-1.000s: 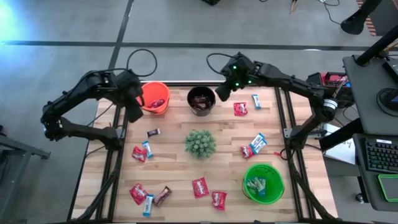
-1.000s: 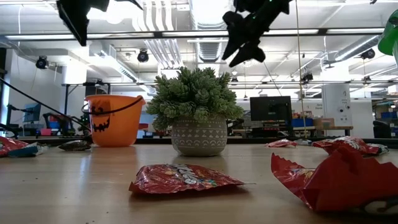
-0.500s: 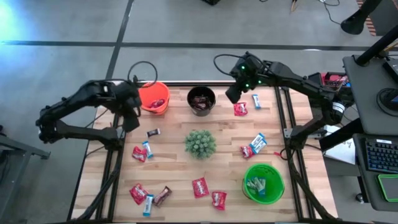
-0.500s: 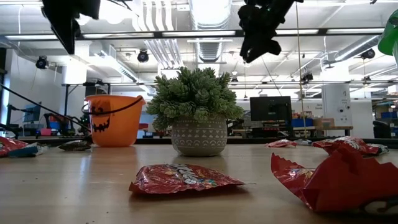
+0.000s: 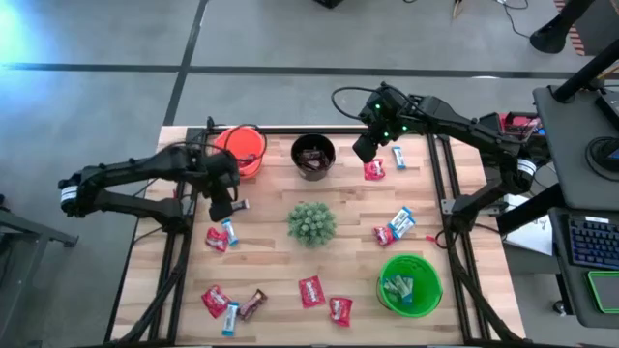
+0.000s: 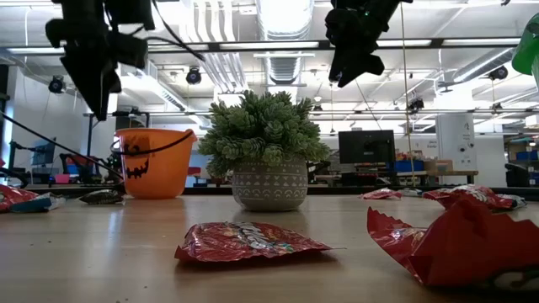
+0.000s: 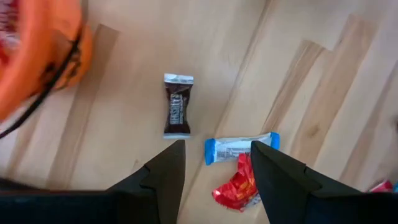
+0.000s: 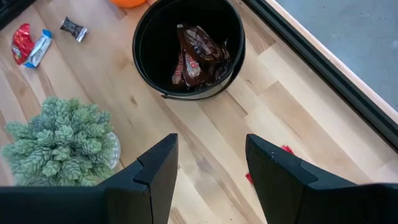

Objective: Sort candy
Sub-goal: Put the dark brown chocolate into the black bucket

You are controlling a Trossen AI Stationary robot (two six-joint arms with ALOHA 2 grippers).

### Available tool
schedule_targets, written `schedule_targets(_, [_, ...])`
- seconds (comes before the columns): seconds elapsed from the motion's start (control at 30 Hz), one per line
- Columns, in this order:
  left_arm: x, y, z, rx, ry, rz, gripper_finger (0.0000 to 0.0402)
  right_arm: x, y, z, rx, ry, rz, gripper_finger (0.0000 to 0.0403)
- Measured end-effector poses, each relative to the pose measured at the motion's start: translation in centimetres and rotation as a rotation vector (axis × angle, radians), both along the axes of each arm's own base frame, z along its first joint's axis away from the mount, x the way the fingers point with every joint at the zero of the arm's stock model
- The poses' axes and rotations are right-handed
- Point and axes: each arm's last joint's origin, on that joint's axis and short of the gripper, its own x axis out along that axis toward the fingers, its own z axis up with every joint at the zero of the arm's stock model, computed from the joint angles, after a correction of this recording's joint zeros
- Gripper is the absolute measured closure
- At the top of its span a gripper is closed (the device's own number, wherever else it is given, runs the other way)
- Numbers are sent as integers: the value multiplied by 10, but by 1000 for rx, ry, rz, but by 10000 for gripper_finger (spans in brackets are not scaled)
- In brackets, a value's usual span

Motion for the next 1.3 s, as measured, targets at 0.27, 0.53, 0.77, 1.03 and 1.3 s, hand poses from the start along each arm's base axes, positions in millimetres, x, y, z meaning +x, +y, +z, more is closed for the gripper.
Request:
schedule_targets(0.27, [10,2,-27,3,3,-20,238,0,0,0,0,0,0,225])
schedule_targets(0.53, [12,3,-49,-8,27,-4,238,0,0,0,0,0,0,225])
schedule_targets(0.77, [15,4,-54,-7,49,7,238,0,0,0,-1,0,2,225])
schedule_targets(1.03, [22,7,-60,3,70,32,238,0,1,0,-1,0,4,225])
schedule_targets(1.3, [24,8,-67,11,101,39,238,0,1,0,0,1,4,225])
